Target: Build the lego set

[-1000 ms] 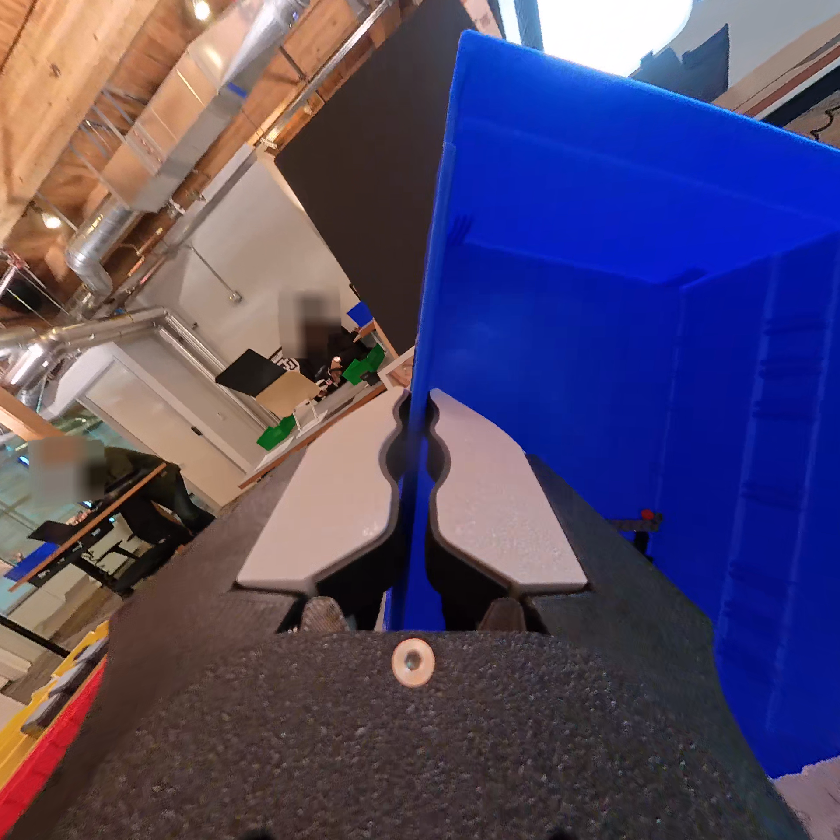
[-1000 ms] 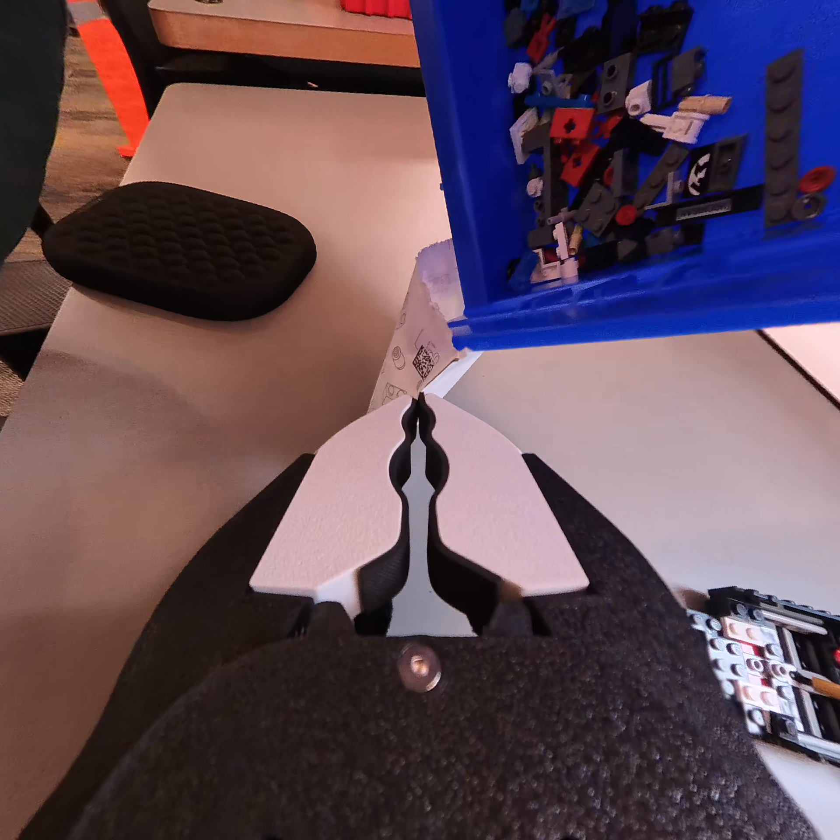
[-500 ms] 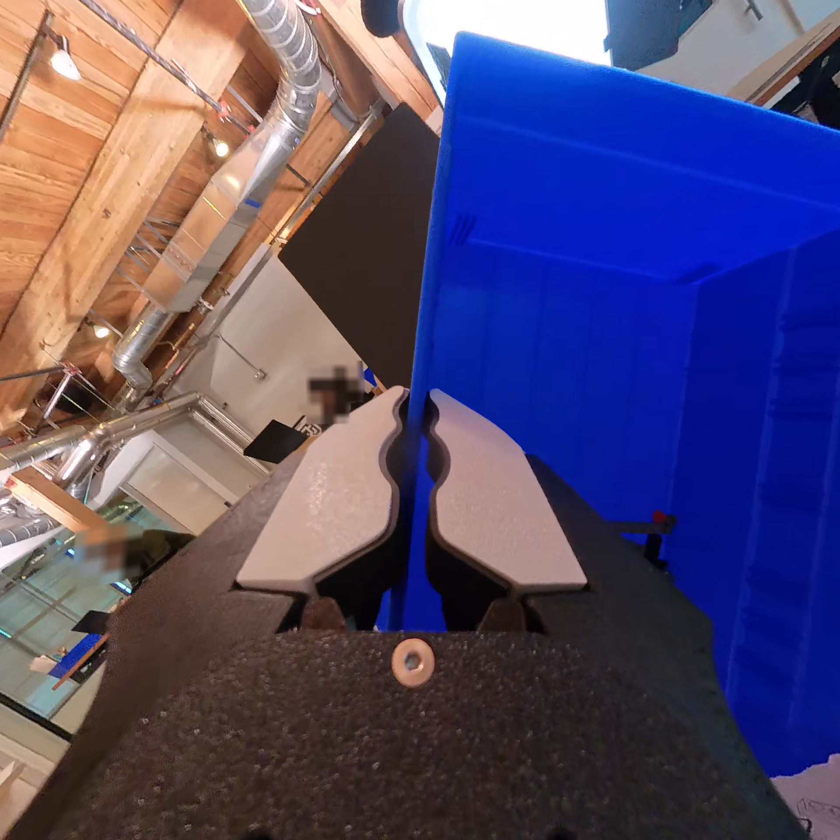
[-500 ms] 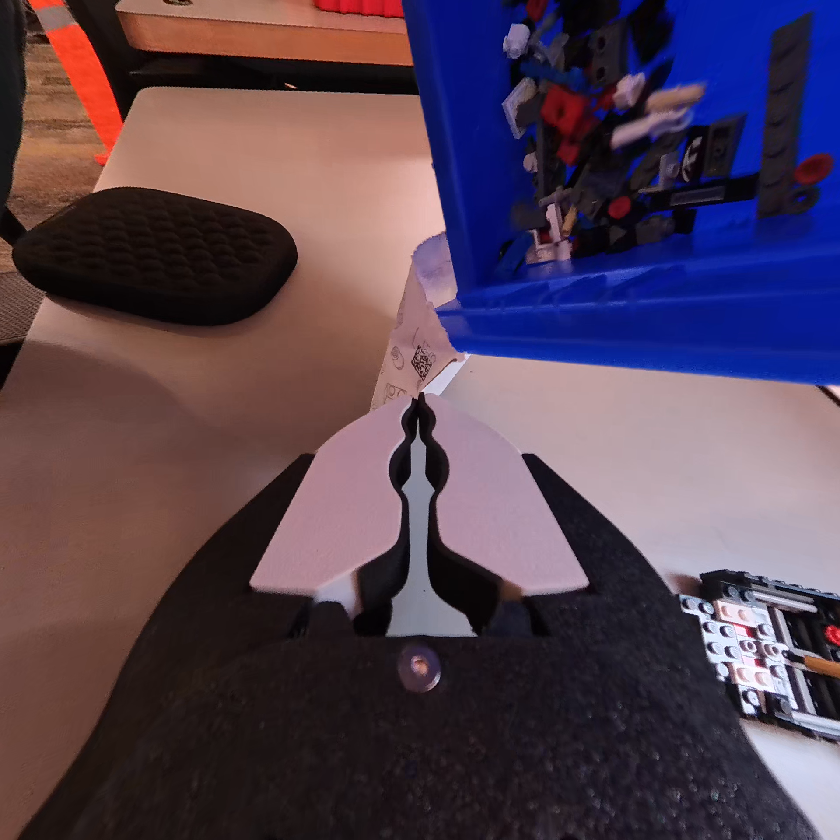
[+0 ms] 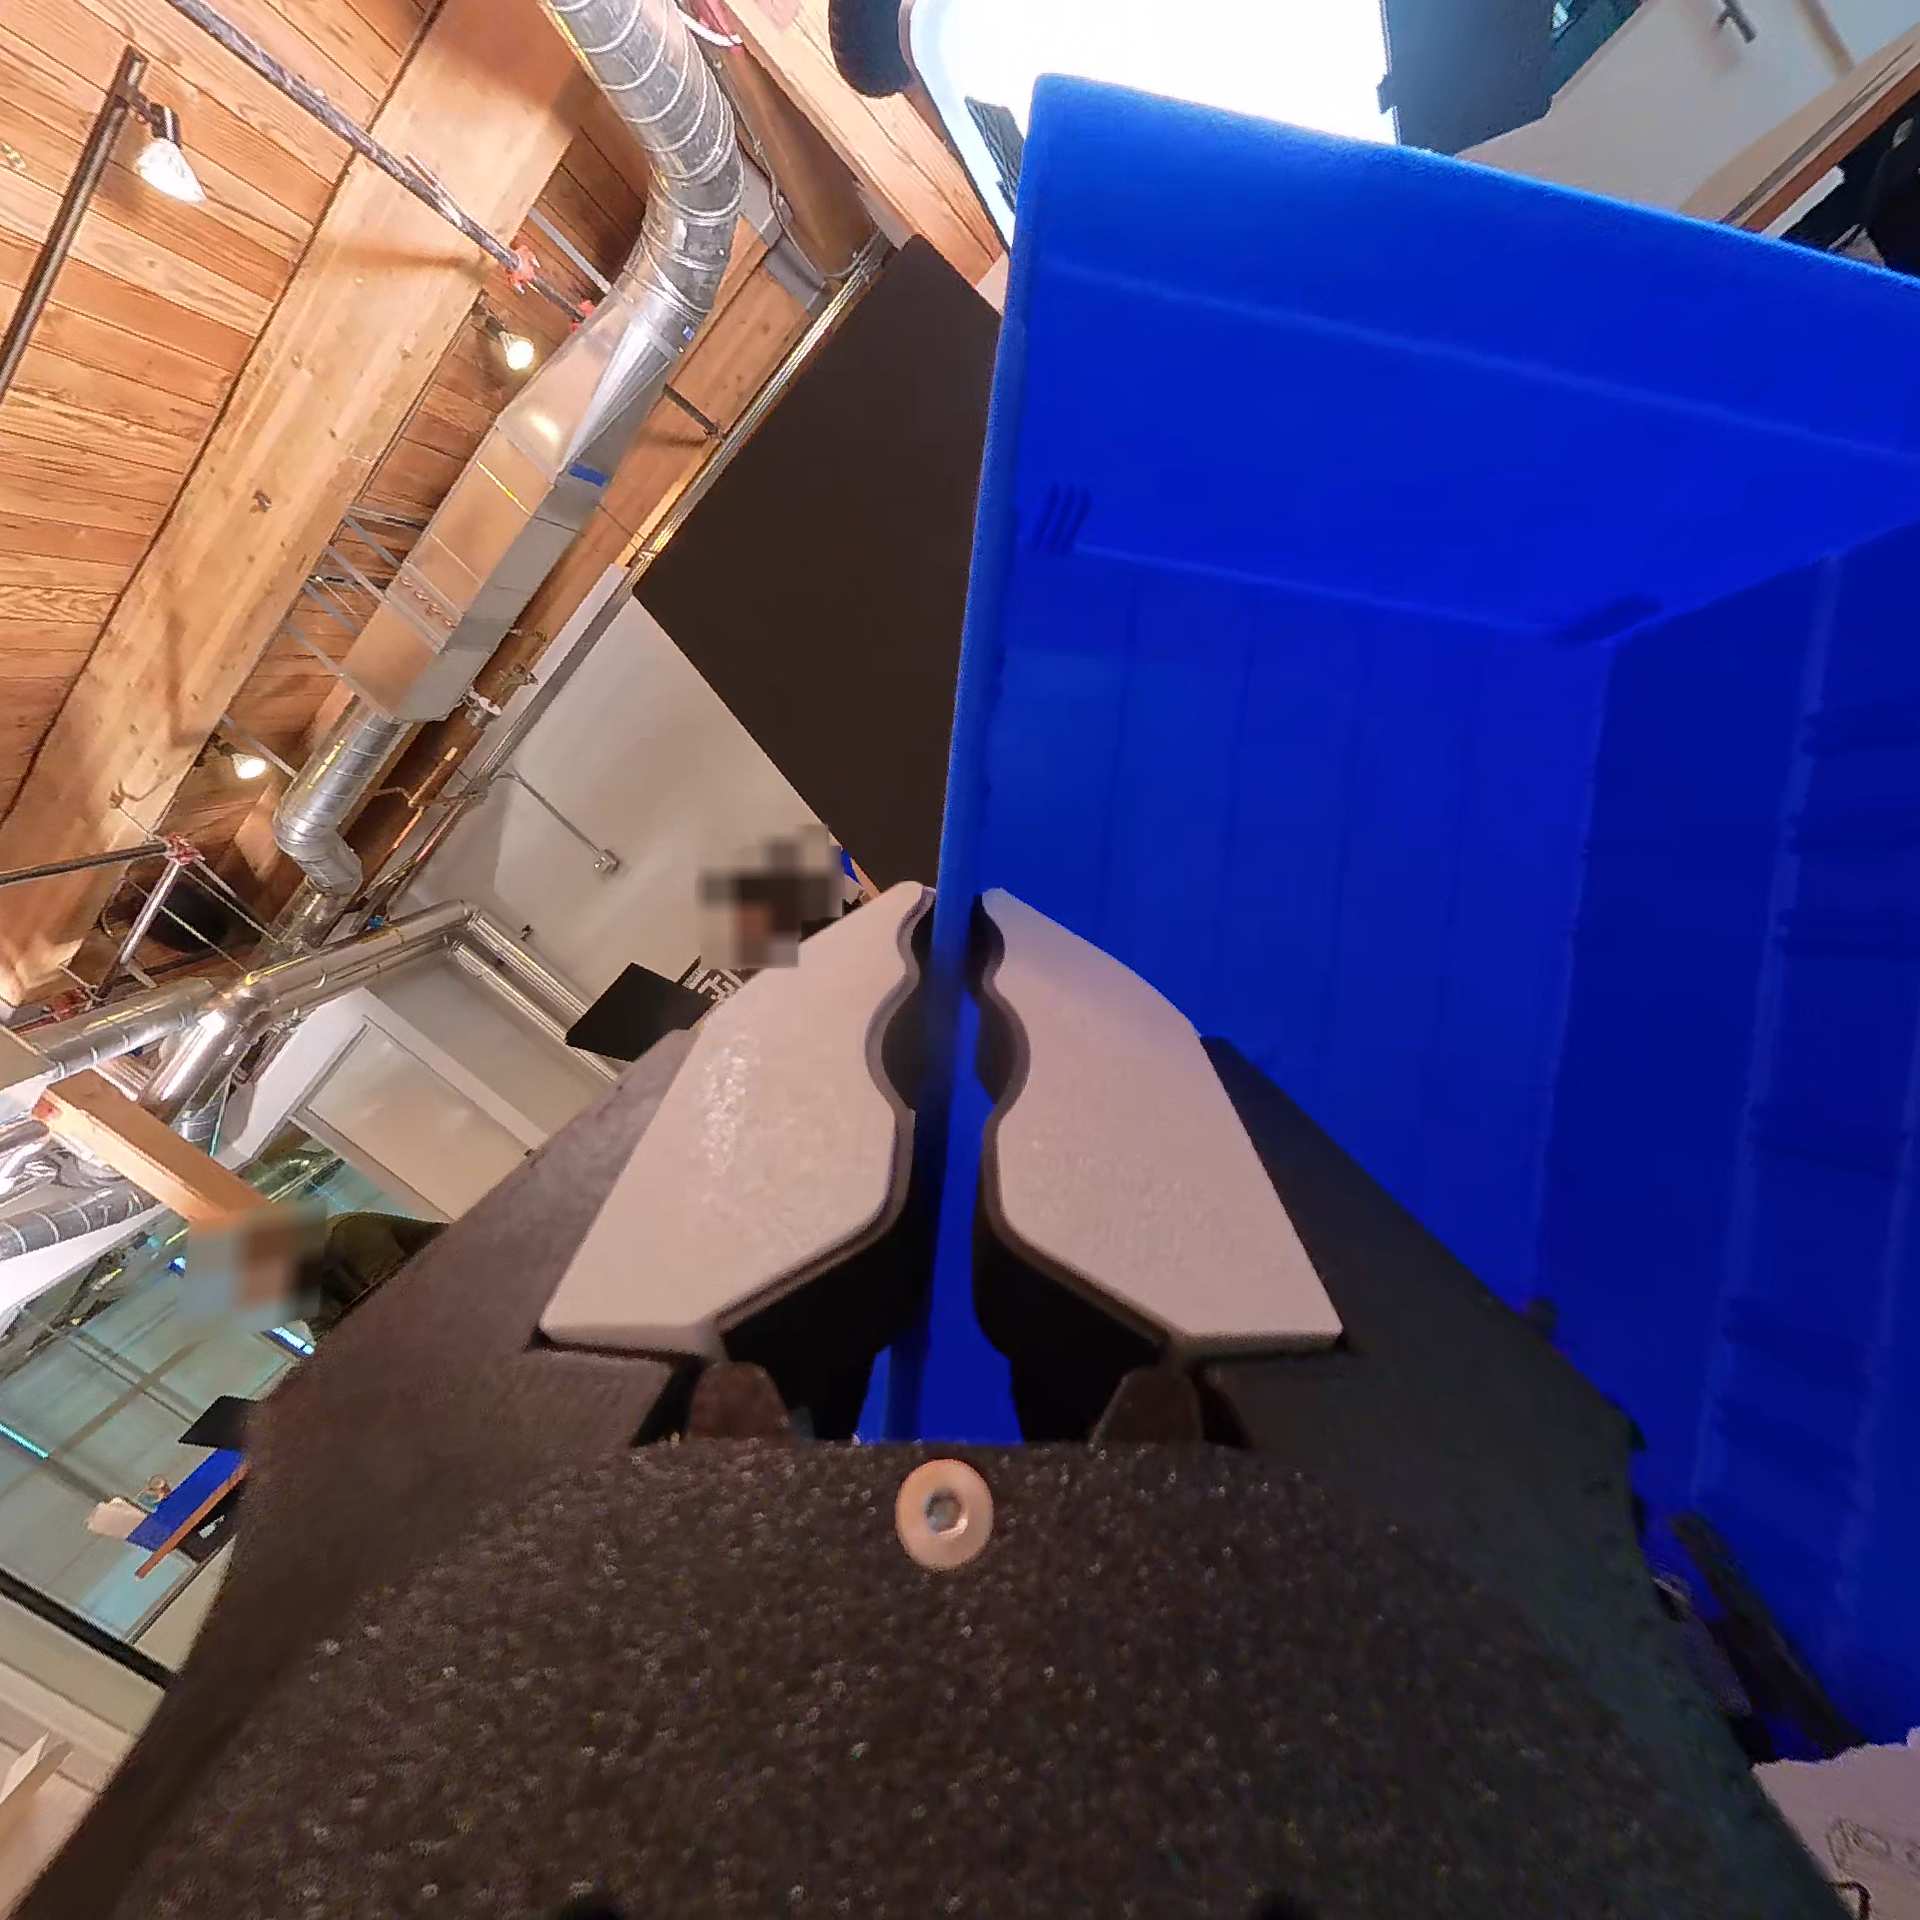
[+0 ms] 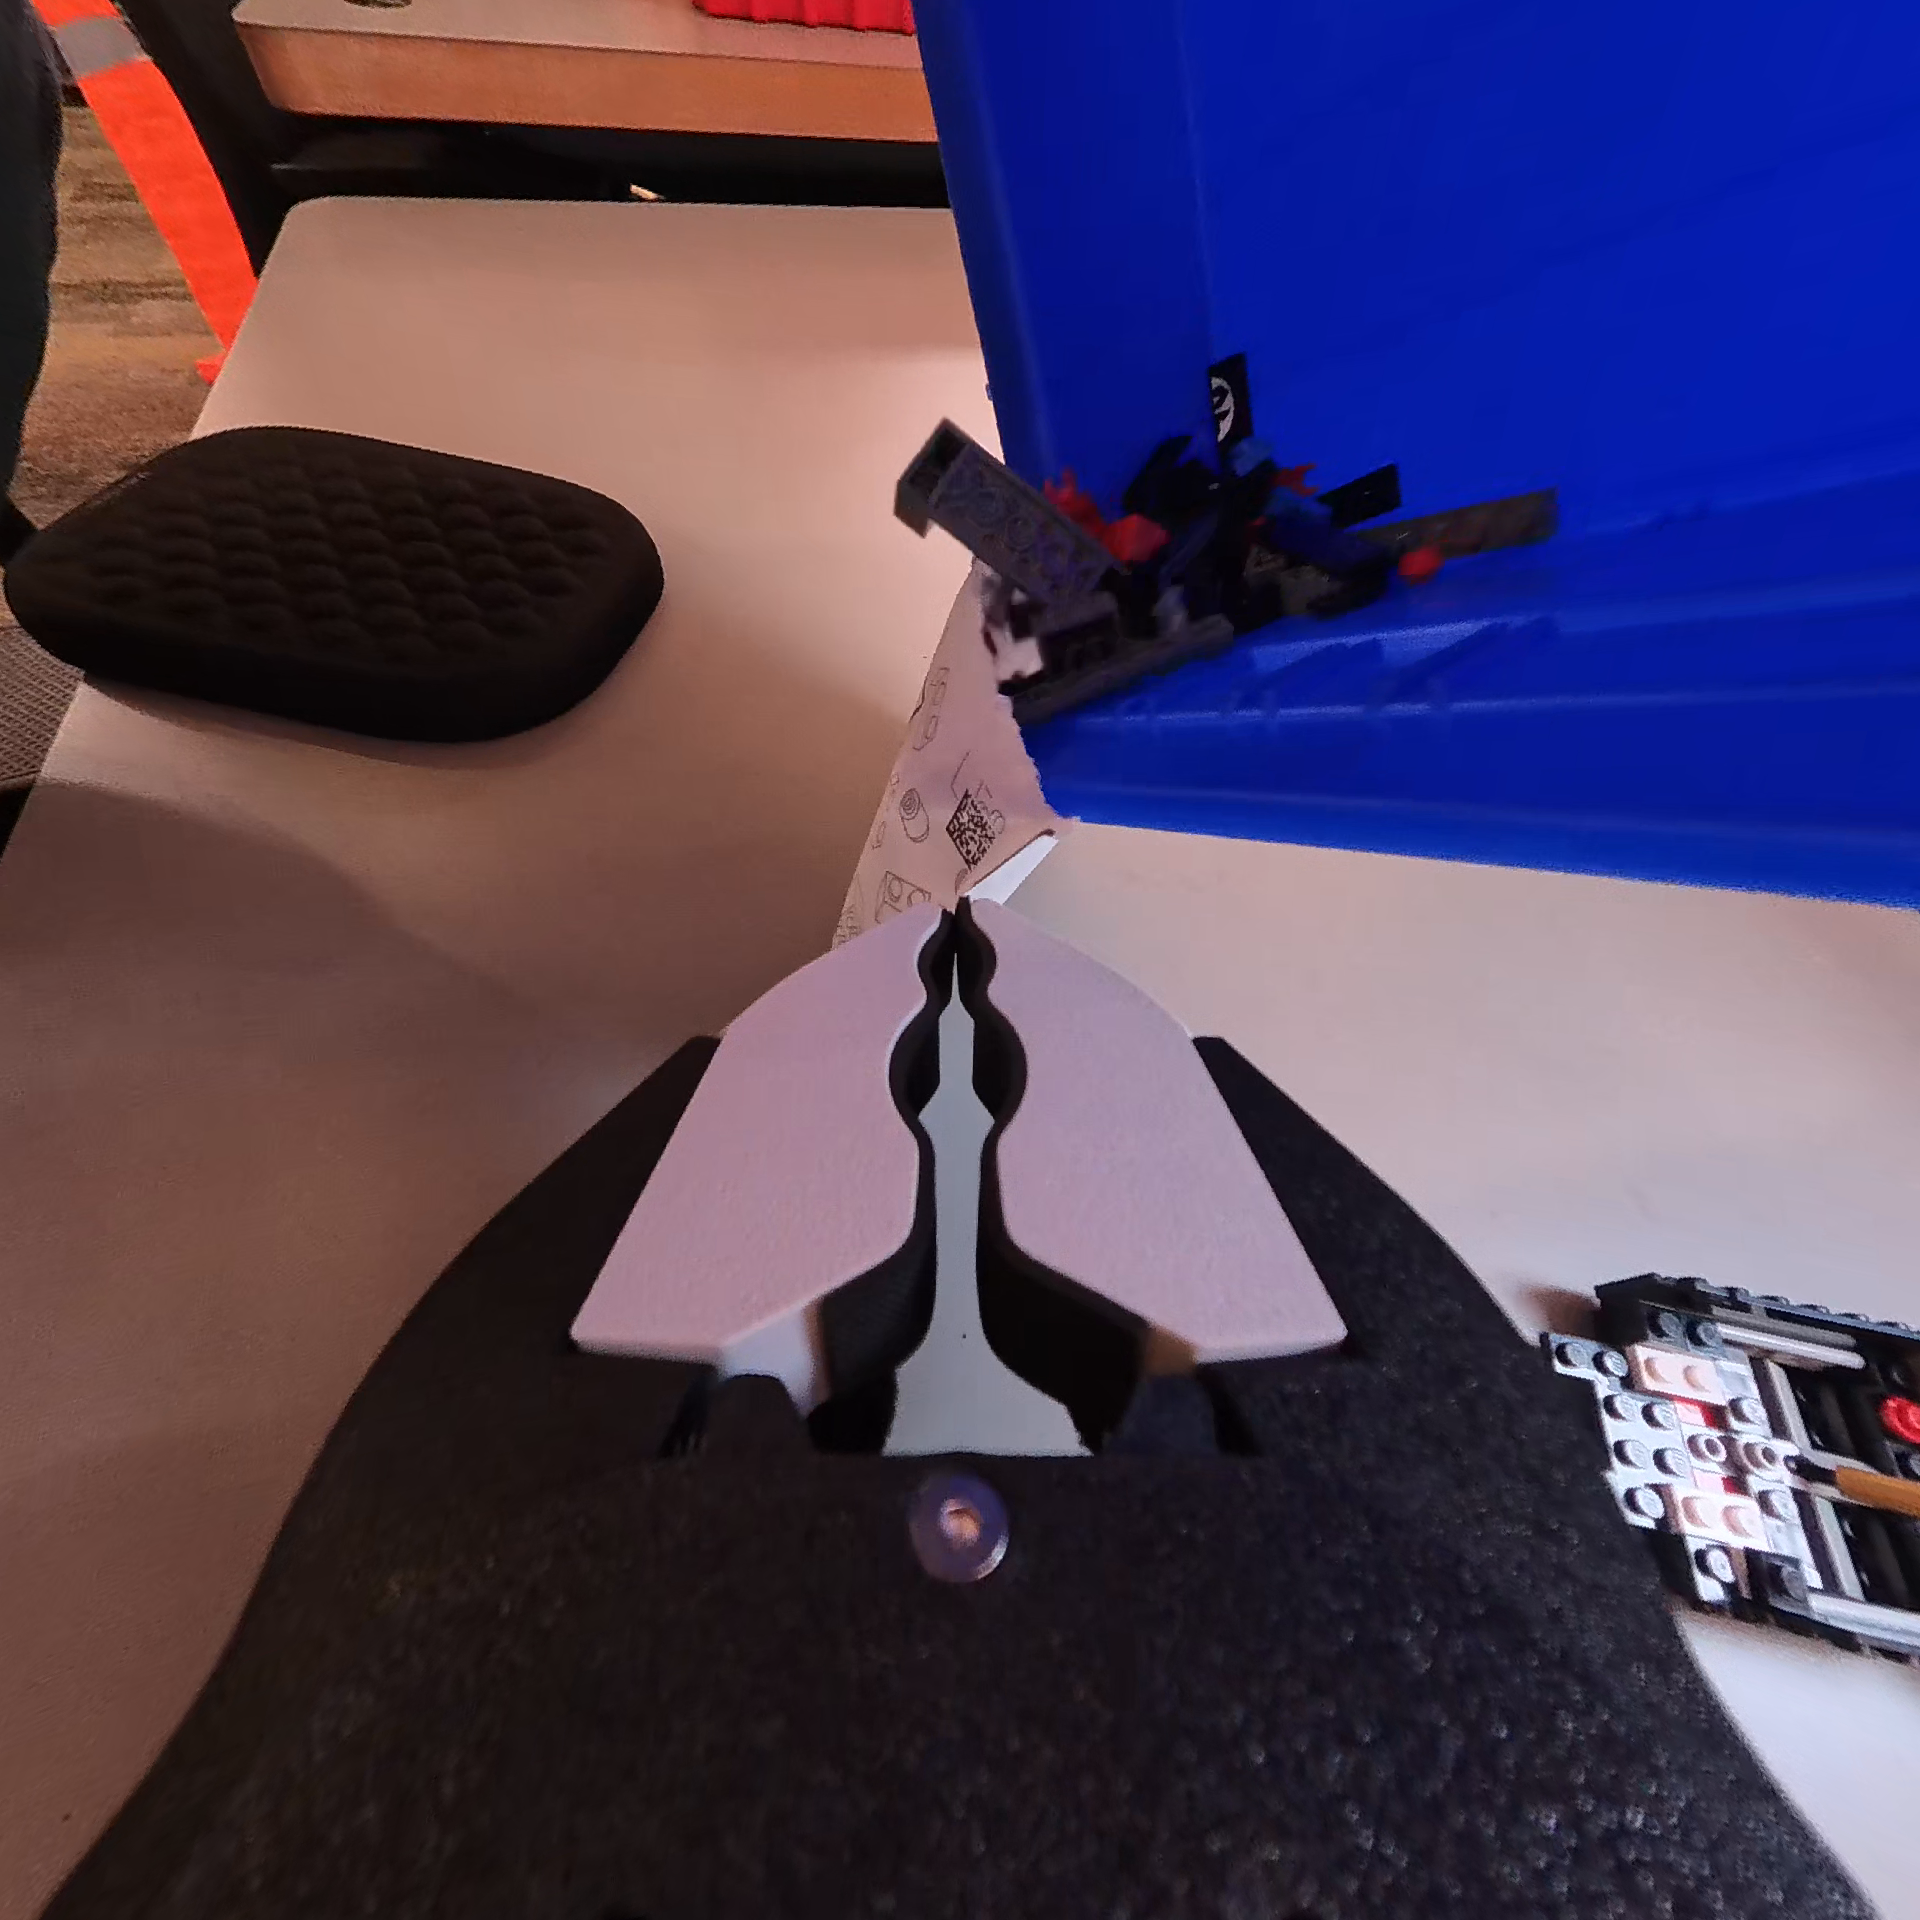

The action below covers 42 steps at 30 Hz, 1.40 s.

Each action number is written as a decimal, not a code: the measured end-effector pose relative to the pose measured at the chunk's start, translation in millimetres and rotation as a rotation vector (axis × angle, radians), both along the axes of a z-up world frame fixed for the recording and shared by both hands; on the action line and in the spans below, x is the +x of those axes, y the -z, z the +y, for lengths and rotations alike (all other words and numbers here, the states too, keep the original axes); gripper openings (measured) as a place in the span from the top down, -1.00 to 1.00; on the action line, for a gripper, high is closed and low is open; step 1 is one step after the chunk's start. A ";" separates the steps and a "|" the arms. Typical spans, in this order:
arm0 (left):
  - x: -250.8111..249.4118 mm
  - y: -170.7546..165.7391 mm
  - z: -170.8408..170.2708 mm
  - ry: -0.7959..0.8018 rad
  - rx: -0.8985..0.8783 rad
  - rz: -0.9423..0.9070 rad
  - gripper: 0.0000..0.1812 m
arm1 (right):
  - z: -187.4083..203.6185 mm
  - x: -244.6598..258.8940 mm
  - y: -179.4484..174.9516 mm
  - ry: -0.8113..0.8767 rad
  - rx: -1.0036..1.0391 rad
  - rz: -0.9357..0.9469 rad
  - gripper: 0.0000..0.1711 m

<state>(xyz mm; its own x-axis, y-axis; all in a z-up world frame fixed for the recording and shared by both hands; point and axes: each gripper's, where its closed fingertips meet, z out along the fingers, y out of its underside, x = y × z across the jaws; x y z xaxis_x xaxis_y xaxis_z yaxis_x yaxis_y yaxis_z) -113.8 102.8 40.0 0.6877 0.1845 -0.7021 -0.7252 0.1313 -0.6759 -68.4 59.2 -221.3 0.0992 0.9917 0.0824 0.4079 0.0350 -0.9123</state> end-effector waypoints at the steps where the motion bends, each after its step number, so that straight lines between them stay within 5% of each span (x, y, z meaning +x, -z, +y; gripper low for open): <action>1: 0.2 0.7 2.3 0.000 -0.009 0.000 0.94 | -0.6 0.0 0.2 -0.003 -0.002 0.000 1.00; 23: 25.5 -8.5 42.7 0.027 -0.081 0.052 0.95 | -1.7 4.1 1.5 -0.038 -0.002 0.001 1.00; 42: 20.8 -13.1 -6.2 0.088 0.130 0.018 0.95 | 6.5 8.4 2.2 0.006 -0.001 0.000 1.00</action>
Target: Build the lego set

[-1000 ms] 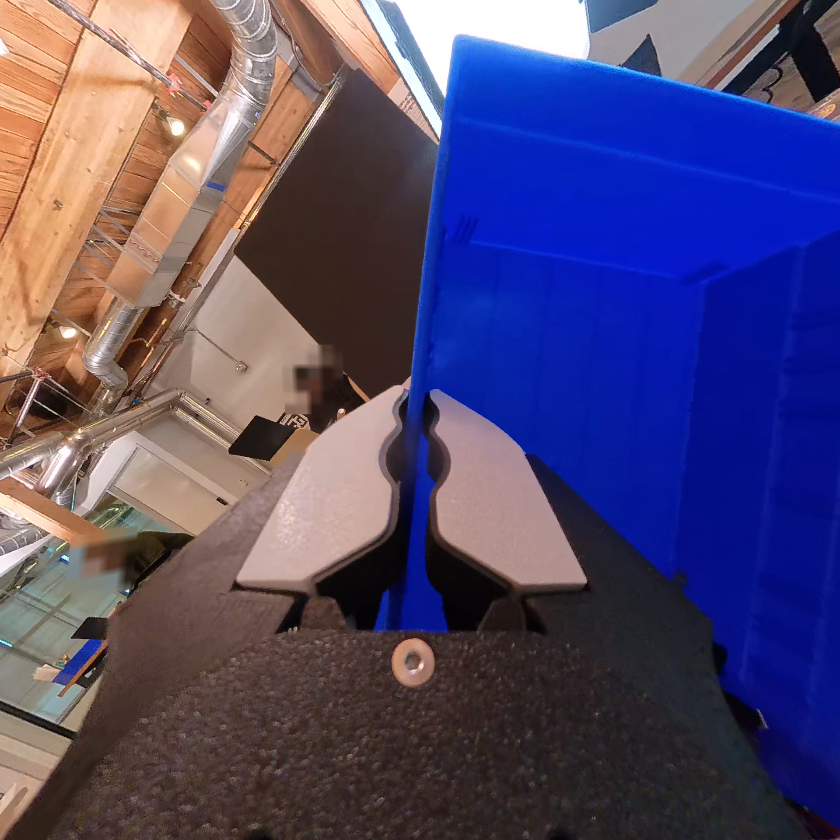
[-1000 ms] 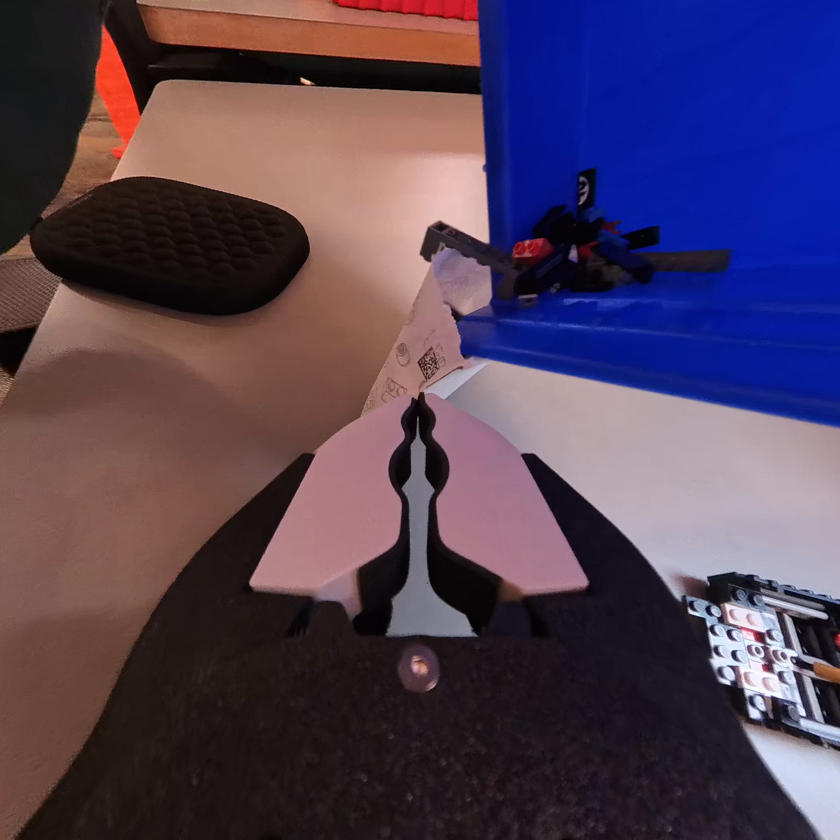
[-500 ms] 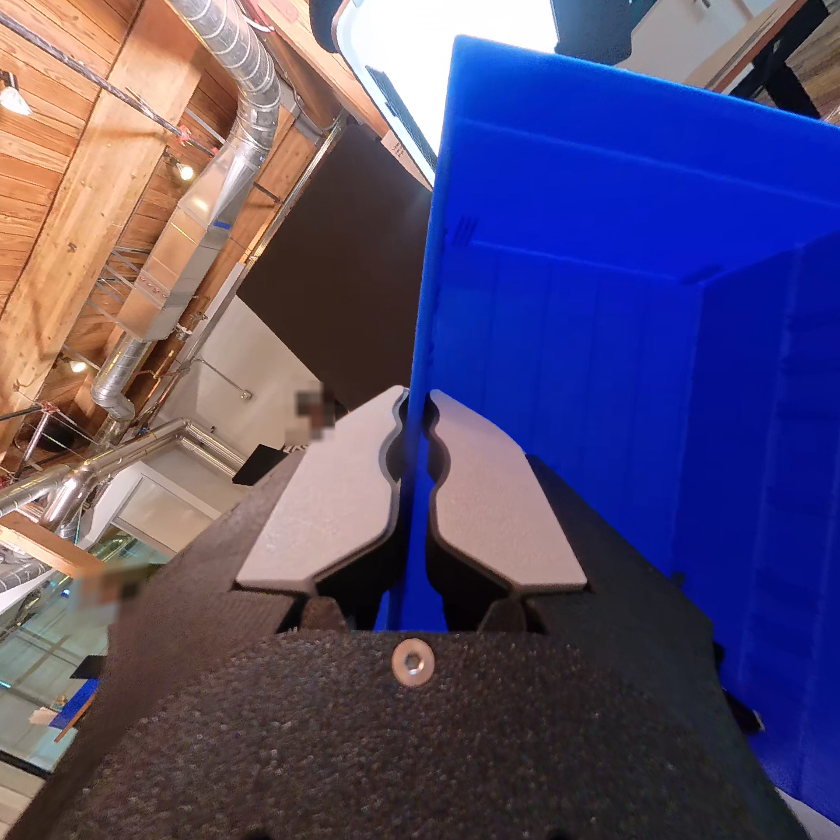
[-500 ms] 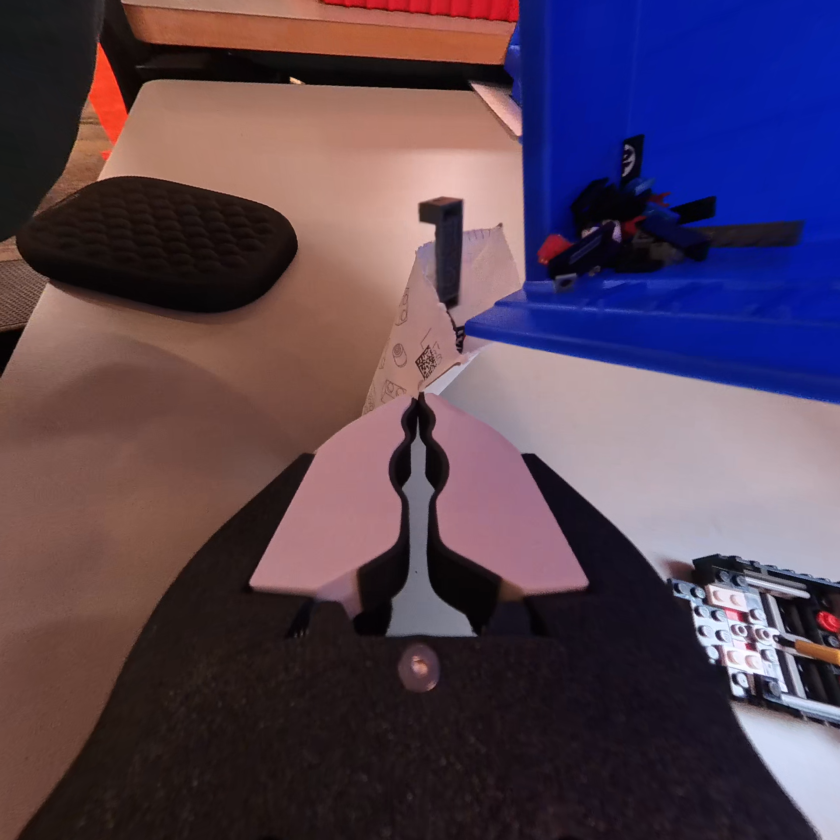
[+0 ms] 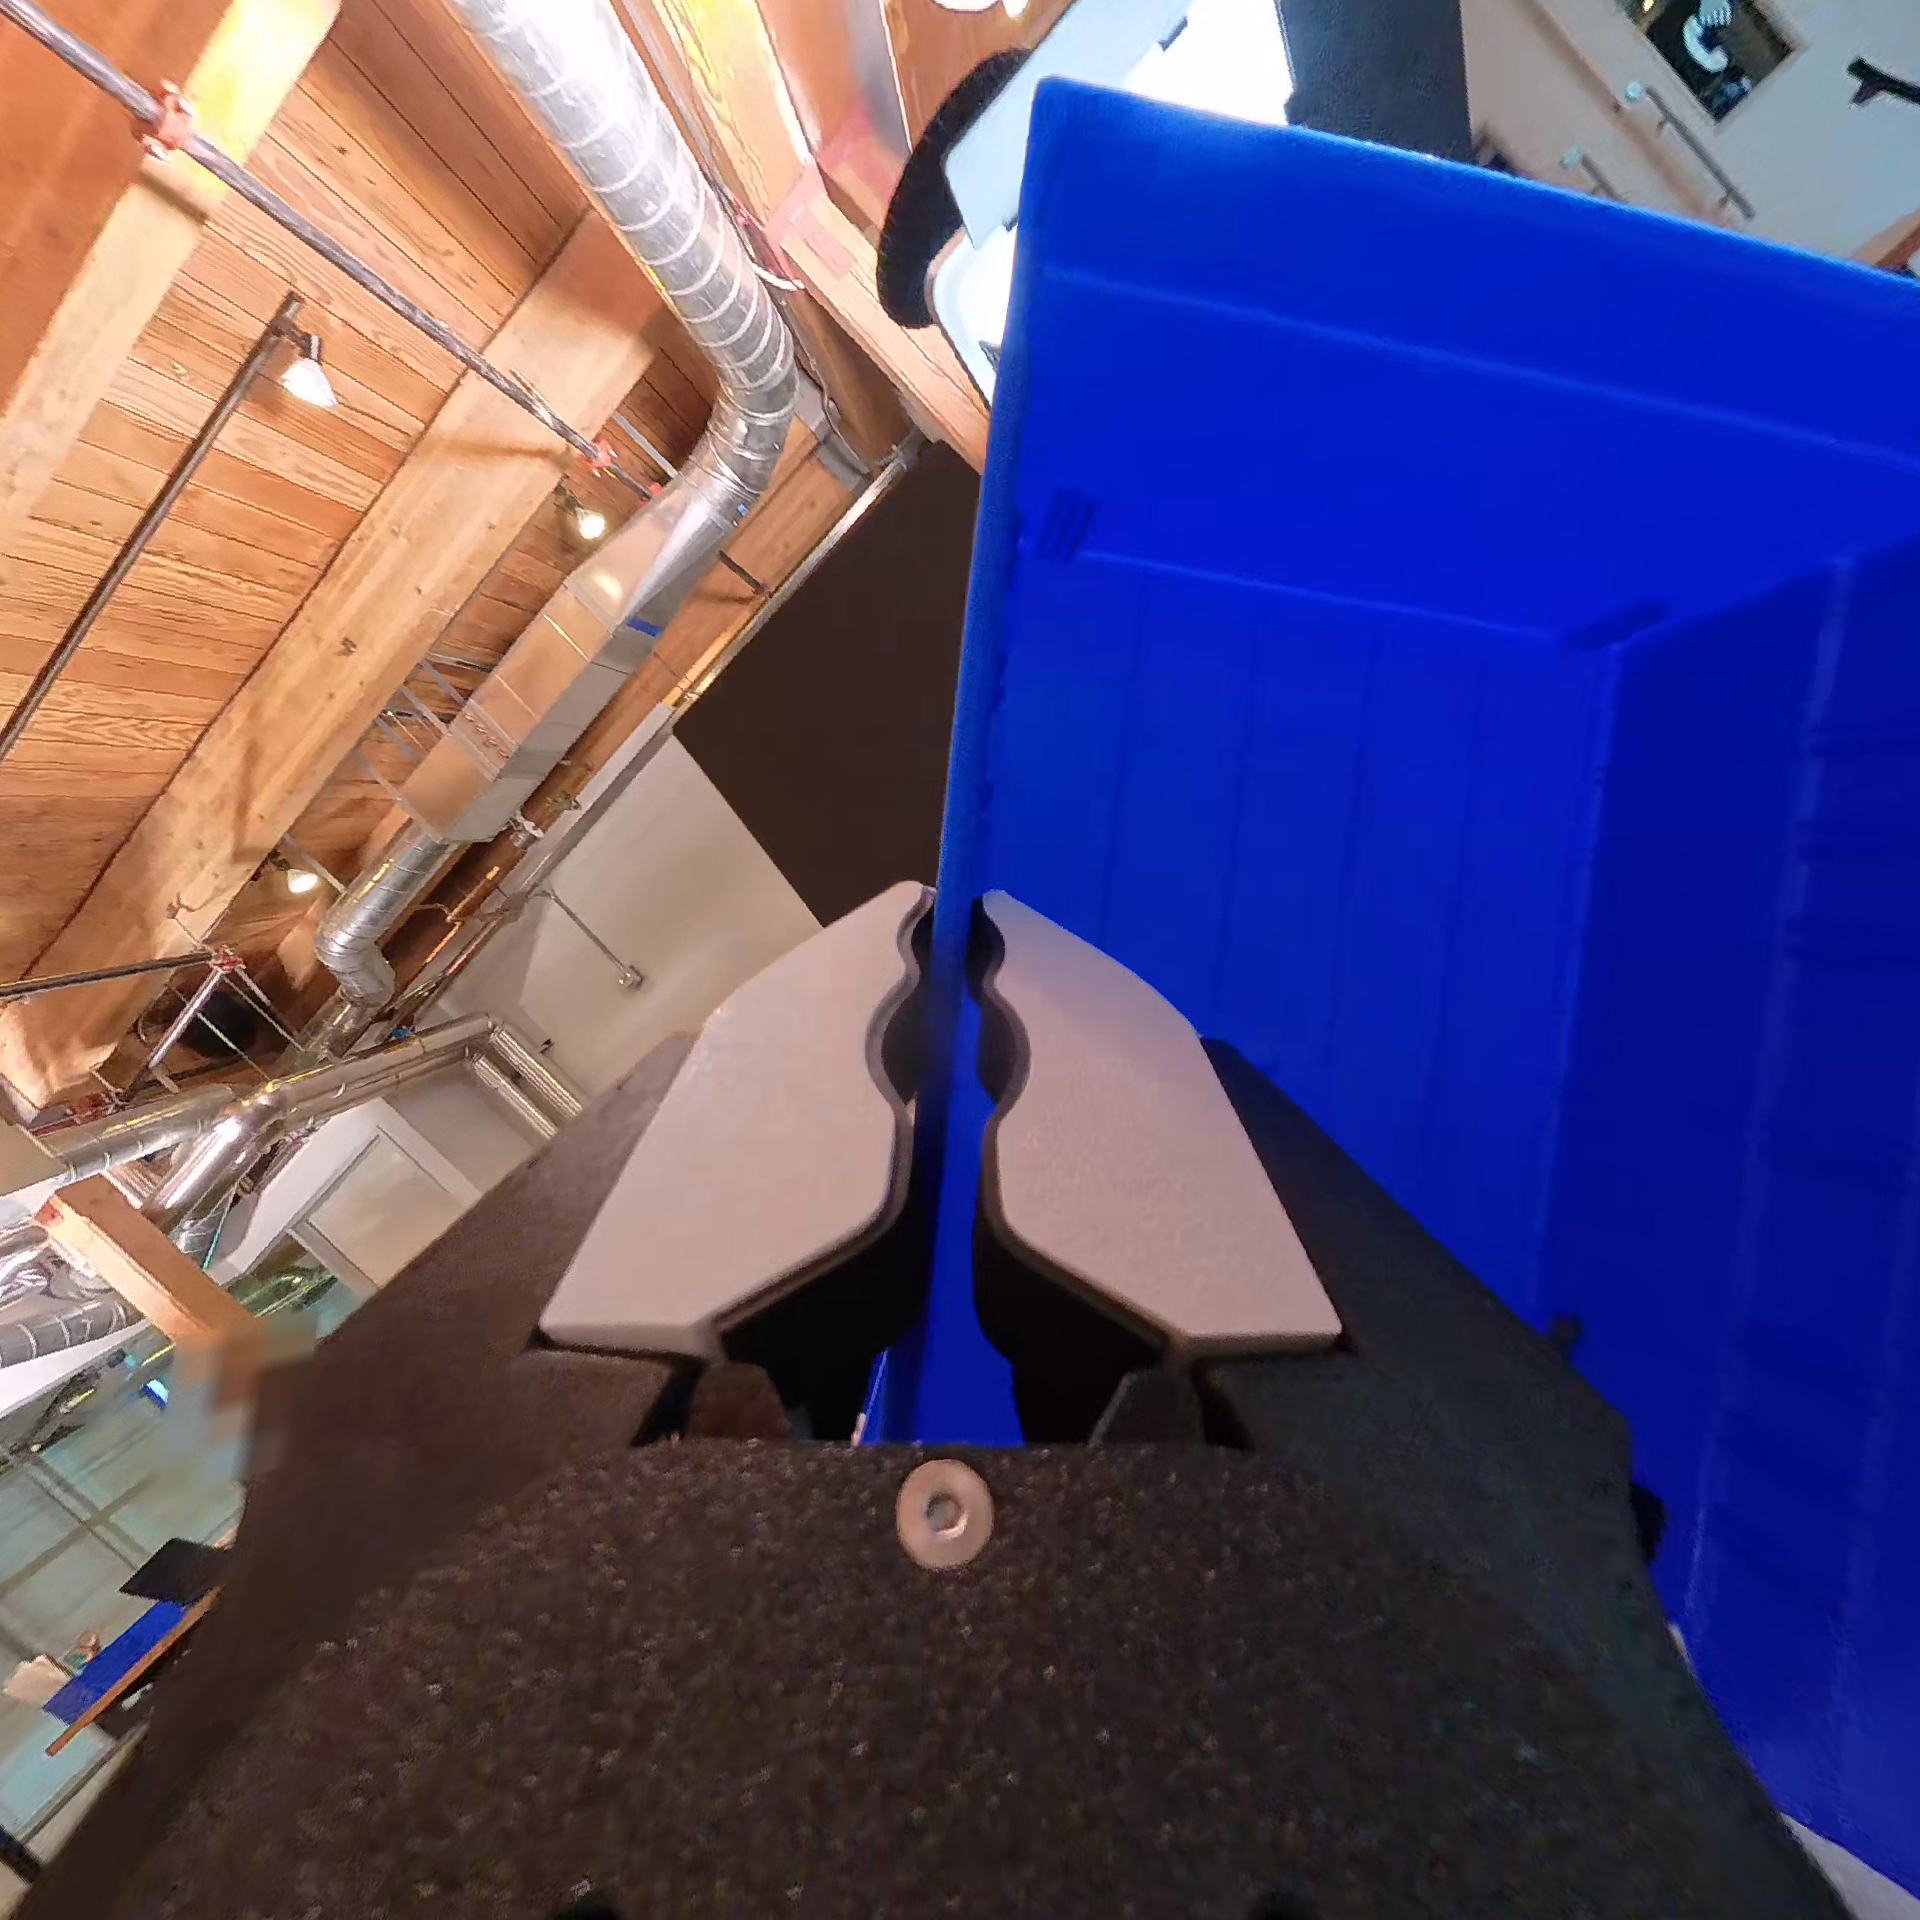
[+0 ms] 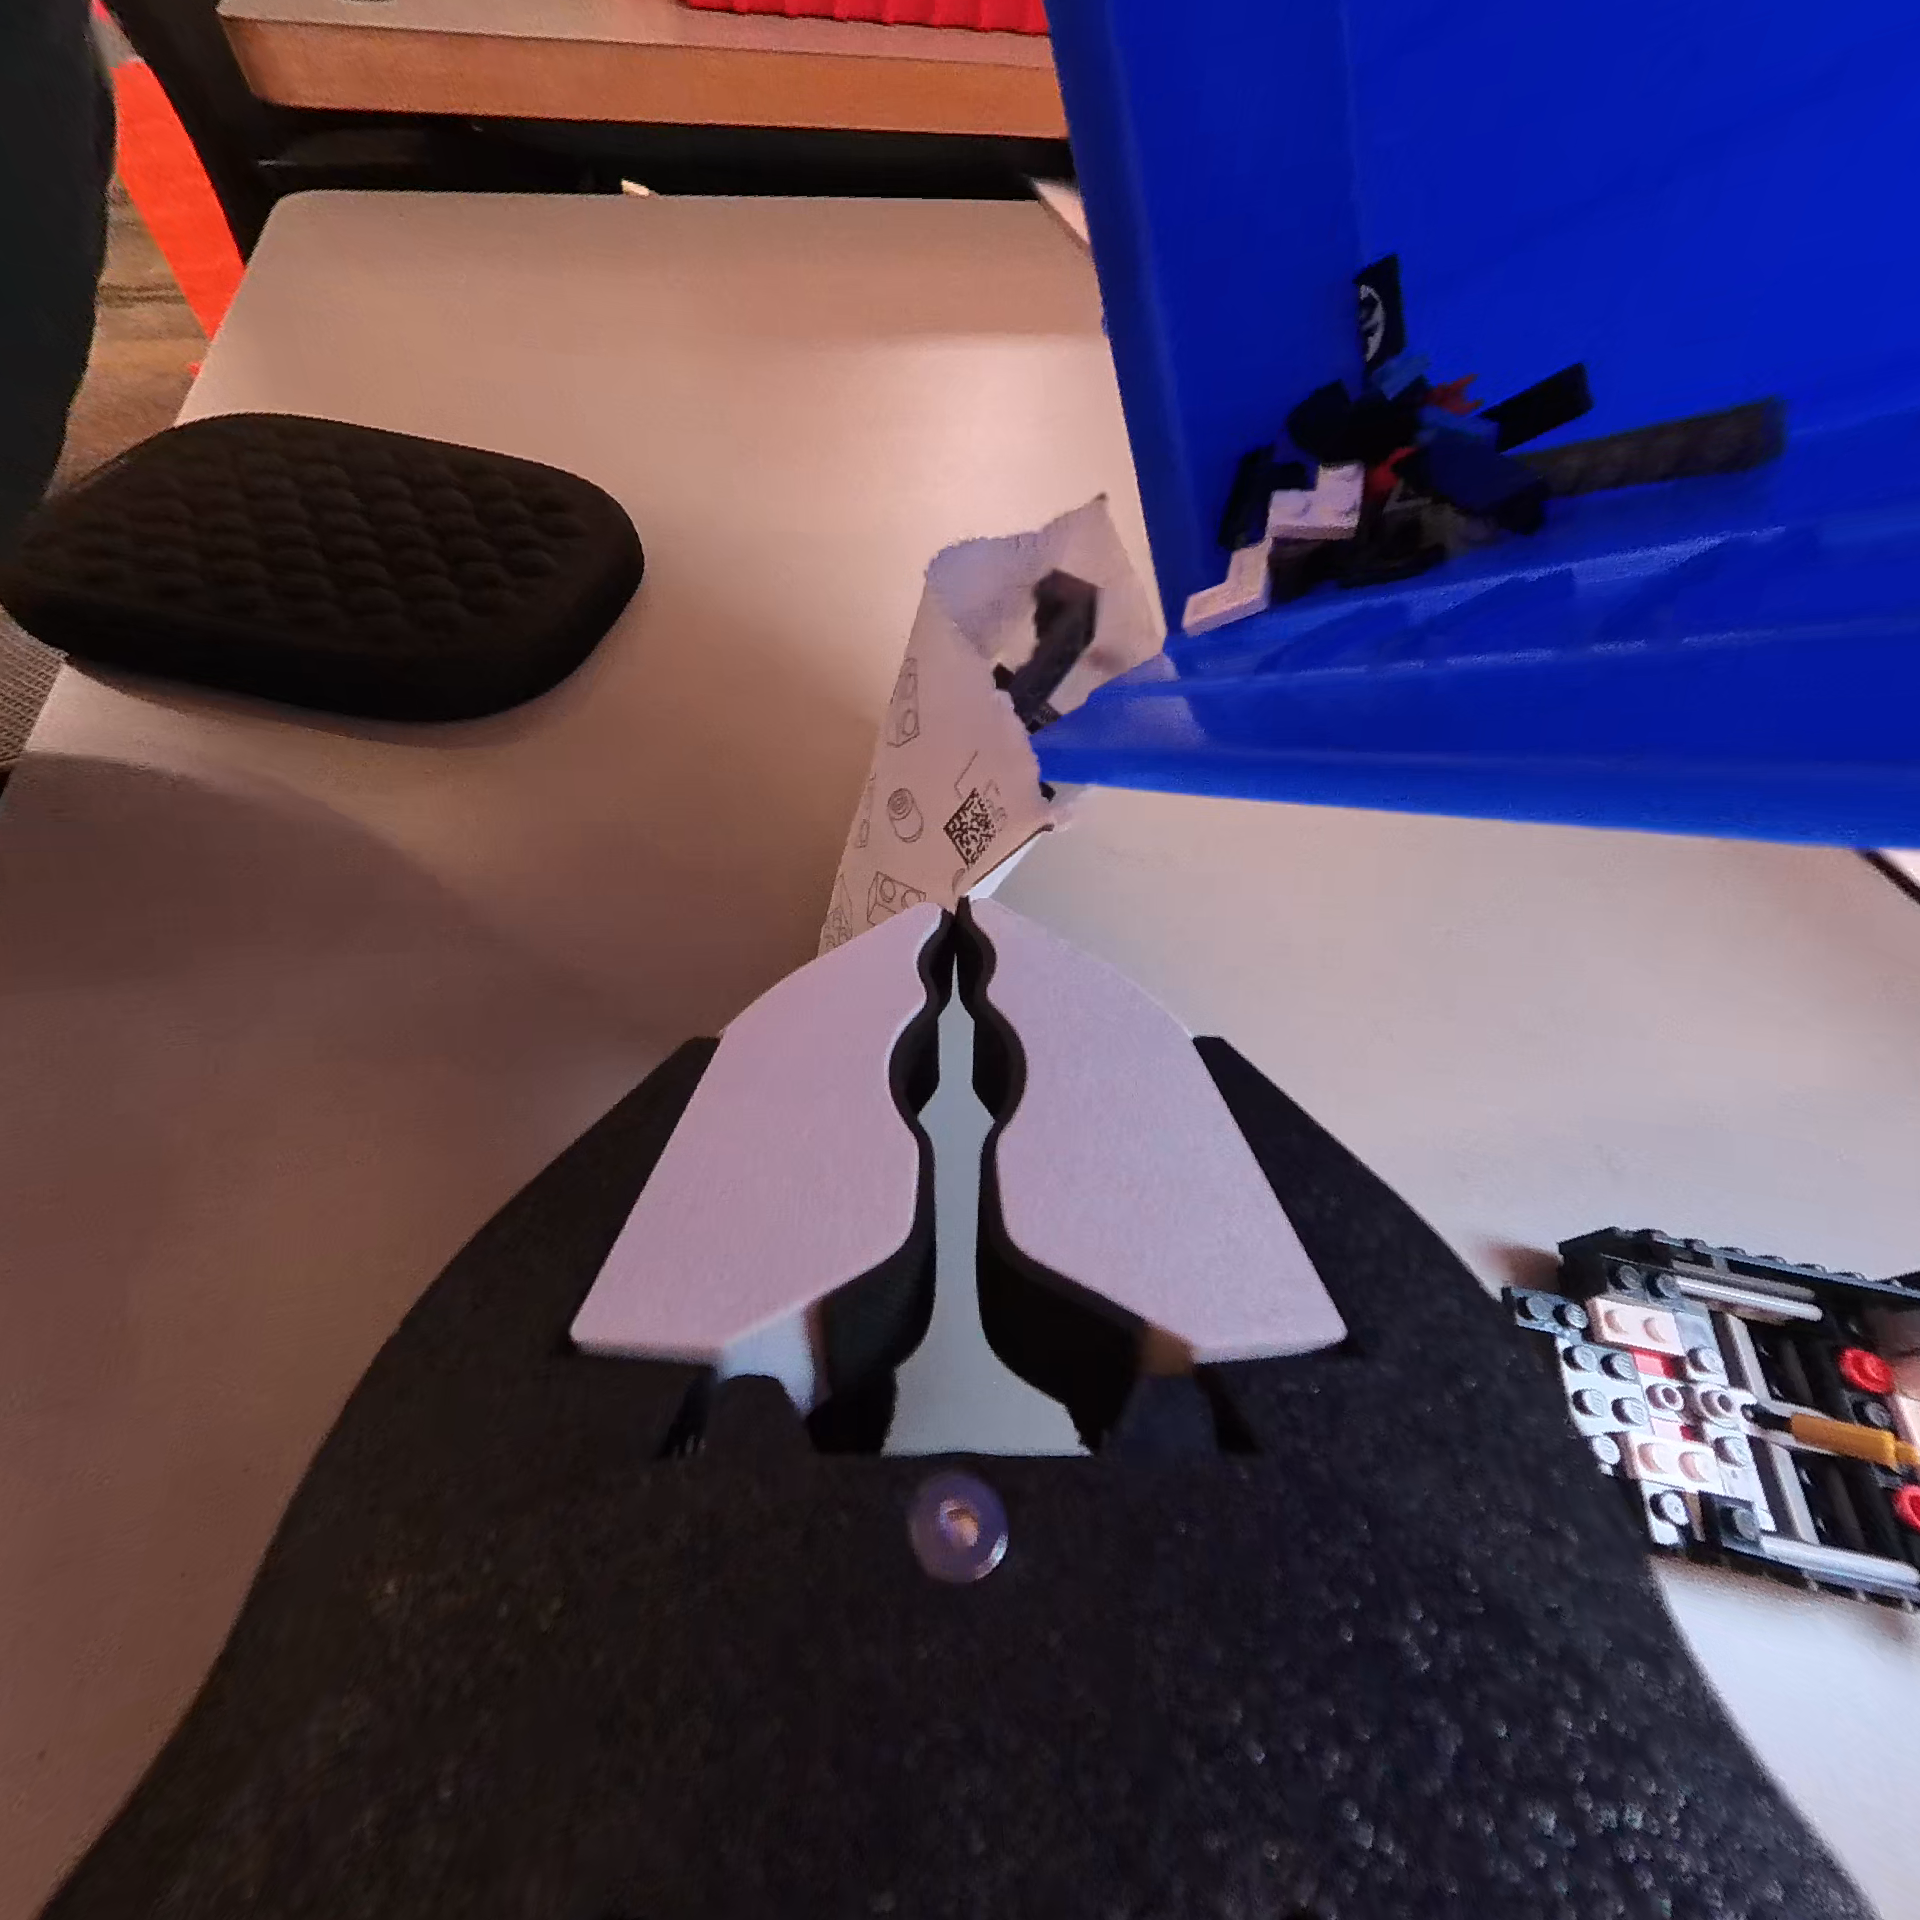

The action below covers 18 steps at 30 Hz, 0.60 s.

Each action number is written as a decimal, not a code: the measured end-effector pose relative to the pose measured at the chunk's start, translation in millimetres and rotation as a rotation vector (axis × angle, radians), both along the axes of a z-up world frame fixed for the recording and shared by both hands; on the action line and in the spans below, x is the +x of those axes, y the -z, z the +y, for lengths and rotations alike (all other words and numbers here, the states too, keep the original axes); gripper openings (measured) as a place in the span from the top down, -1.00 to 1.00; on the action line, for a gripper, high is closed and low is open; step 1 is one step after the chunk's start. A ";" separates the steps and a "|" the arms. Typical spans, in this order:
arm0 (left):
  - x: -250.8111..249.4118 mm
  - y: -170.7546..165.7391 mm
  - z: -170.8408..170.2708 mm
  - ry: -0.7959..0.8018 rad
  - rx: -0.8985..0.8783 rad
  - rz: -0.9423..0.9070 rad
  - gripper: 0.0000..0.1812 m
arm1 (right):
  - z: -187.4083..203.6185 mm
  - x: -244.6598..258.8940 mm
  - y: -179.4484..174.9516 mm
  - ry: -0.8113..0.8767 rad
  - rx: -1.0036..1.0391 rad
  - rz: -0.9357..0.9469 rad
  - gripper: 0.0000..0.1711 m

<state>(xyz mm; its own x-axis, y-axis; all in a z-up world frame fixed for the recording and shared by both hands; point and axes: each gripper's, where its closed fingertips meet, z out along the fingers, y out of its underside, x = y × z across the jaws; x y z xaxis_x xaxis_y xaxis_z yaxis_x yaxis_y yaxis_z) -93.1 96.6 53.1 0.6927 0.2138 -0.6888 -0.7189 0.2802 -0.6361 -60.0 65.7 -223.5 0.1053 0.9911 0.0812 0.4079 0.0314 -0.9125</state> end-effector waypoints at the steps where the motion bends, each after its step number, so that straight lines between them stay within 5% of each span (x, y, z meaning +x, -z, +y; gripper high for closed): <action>1: -1.0 1.0 -3.1 0.007 0.013 -0.007 0.95 | 0.0 0.3 0.1 0.001 0.003 -0.001 1.00; 18: -2.8 -1.3 -45.7 0.071 0.194 0.003 0.94 | 5.3 2.4 0.9 0.031 0.023 0.003 1.00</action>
<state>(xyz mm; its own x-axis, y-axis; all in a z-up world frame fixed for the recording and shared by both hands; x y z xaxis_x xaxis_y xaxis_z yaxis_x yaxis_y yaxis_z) -95.9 50.9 54.5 0.7088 0.2934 -0.6415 -0.6948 0.4476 -0.5629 -57.7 71.0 -224.4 0.1363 0.9853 0.1032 0.4067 0.0393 -0.9127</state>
